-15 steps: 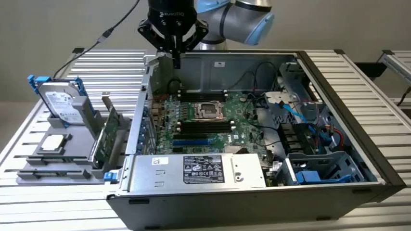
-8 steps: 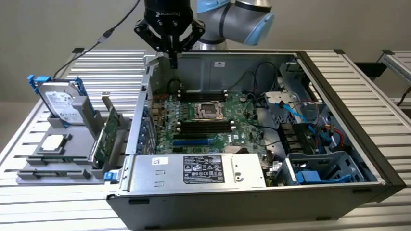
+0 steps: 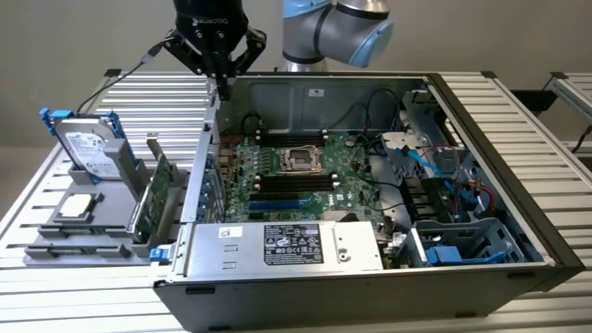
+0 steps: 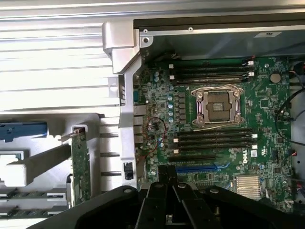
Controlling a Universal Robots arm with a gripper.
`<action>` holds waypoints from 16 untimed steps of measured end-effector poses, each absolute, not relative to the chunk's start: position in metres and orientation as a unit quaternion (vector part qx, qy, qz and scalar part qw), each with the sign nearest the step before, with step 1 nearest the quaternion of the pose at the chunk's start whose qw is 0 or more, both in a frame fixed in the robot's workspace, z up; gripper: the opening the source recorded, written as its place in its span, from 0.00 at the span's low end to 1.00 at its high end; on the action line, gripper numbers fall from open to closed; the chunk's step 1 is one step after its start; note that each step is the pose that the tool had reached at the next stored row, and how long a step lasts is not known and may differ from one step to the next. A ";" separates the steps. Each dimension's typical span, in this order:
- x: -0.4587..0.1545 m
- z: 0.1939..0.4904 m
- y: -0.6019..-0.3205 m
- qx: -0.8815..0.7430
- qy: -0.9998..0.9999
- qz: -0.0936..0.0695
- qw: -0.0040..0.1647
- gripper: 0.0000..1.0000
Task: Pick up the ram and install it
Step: 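Reach for the ram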
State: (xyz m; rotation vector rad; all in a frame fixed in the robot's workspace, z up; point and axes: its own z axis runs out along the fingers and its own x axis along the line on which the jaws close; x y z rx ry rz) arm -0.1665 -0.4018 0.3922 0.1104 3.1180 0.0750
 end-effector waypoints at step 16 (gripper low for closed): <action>-0.234 0.389 -0.415 0.035 0.999 0.024 0.010 0.11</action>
